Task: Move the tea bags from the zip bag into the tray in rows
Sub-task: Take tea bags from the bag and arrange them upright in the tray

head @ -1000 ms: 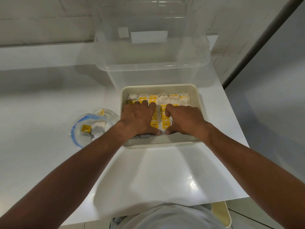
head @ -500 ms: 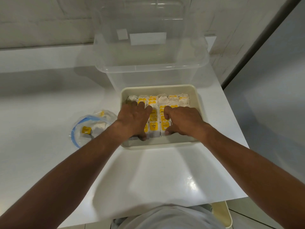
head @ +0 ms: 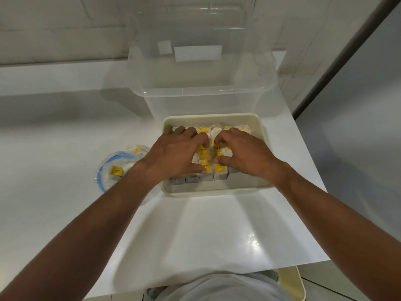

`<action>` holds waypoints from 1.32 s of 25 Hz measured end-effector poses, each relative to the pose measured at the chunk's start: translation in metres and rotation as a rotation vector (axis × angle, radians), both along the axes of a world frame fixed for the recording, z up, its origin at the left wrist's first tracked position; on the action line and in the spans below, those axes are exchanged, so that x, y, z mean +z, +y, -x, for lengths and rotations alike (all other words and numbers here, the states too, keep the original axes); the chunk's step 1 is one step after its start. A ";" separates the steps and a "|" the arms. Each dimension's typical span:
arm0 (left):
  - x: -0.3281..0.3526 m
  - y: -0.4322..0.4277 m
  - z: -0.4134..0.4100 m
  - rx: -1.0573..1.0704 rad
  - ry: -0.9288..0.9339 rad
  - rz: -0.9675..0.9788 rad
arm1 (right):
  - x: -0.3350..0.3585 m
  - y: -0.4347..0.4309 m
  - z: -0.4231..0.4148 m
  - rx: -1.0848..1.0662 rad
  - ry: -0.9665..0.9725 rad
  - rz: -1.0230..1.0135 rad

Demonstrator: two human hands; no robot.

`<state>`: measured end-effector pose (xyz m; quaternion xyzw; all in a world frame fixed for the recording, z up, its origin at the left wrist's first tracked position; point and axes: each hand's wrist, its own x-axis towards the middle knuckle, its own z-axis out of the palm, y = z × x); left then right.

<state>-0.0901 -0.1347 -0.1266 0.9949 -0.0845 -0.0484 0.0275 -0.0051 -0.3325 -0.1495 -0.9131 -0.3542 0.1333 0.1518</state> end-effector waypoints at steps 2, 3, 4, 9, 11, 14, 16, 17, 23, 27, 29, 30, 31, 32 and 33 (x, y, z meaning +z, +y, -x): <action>0.002 0.005 0.008 0.002 -0.062 0.006 | 0.005 0.002 0.002 -0.008 0.028 -0.084; 0.003 0.008 0.012 0.006 -0.086 0.014 | 0.008 0.004 0.003 -0.013 0.047 -0.118; 0.003 0.012 0.017 0.008 -0.110 0.030 | 0.011 0.006 0.005 -0.017 0.063 -0.144; 0.007 0.052 0.042 0.012 -0.210 0.129 | 0.031 0.037 0.027 -0.038 0.111 -0.281; 0.010 0.074 0.055 0.030 -0.208 0.164 | 0.039 0.056 0.042 -0.036 0.135 -0.322; 0.013 0.105 0.071 0.075 -0.185 0.249 | 0.047 0.082 0.063 -0.013 0.149 -0.341; 0.010 0.126 0.082 0.121 -0.144 0.330 | 0.048 0.102 0.077 0.005 0.134 -0.306; 0.007 0.135 0.087 0.144 -0.113 0.364 | 0.047 0.111 0.083 0.016 0.112 -0.277; -0.009 0.168 0.098 0.144 0.009 0.422 | 0.041 0.154 0.114 -0.016 0.058 -0.150; -0.022 0.181 0.103 0.152 0.017 0.287 | 0.026 0.180 0.139 -0.102 0.021 -0.056; -0.034 0.181 0.107 0.143 0.043 0.214 | 0.007 0.193 0.147 -0.107 -0.036 0.046; -0.039 0.180 0.109 0.147 0.056 0.189 | -0.003 0.200 0.149 -0.111 -0.064 0.098; -0.044 0.180 0.111 0.155 0.066 0.180 | -0.012 0.205 0.150 -0.124 -0.078 0.141; -0.048 0.180 0.113 0.161 0.072 0.185 | -0.020 0.210 0.151 -0.146 -0.076 0.170; -0.051 0.181 0.113 0.164 0.073 0.194 | -0.026 0.213 0.152 -0.171 -0.064 0.183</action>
